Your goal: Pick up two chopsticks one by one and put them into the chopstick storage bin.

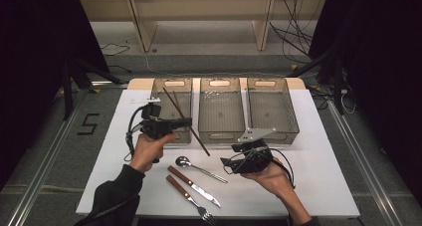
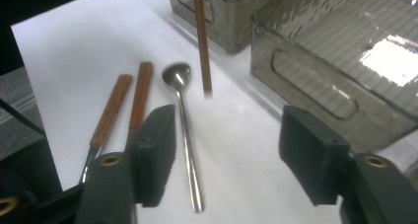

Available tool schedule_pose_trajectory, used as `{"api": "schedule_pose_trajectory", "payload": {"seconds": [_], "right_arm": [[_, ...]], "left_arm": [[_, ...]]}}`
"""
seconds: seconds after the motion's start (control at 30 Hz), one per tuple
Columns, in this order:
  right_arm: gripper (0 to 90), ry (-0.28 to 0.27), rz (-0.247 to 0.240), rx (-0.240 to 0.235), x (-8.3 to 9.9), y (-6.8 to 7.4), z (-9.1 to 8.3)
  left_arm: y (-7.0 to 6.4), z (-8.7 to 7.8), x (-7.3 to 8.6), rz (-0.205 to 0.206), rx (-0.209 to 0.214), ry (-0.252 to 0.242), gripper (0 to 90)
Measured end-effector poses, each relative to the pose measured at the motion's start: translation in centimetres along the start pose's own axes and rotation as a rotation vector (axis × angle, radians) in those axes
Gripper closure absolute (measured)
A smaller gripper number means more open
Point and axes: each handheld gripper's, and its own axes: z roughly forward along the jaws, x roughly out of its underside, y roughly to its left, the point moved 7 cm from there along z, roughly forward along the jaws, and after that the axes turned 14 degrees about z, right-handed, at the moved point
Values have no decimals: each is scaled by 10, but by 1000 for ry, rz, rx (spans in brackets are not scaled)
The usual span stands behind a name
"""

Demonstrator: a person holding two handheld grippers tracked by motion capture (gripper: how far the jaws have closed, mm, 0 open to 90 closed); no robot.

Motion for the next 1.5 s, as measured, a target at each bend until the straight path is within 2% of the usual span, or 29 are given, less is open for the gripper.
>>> {"api": "schedule_pose_trajectory", "payload": {"seconds": [0.2, 0.4, 0.53, 0.67, 1.0, 1.2, 1.23, 1.5], "right_arm": [[330, 21, 8, 10, 8, -4, 0], [304, 22, 15, 9, 11, -5, -2], [286, 18, 21, 13, 12, -7, -4], [267, 16, 25, 16, 14, -8, -4], [249, 17, 31, 19, 18, -10, -7], [249, 19, 28, 17, 19, -10, -7], [250, 20, 28, 18, 20, -10, -7], [251, 22, 29, 19, 20, -11, -8]], "left_arm": [[28, -17, -15, -29, -48, -17, 843], [44, -29, -30, -32, -86, -30, 843], [52, -30, -36, -35, -111, -22, 843], [65, -29, -42, -48, -134, -6, 842], [84, -20, -51, -75, -172, 28, 842], [92, -8, -45, -89, -192, 78, 840], [93, -3, -42, -90, -198, 101, 840], [98, 13, -30, -124, -191, 152, 836]]}}
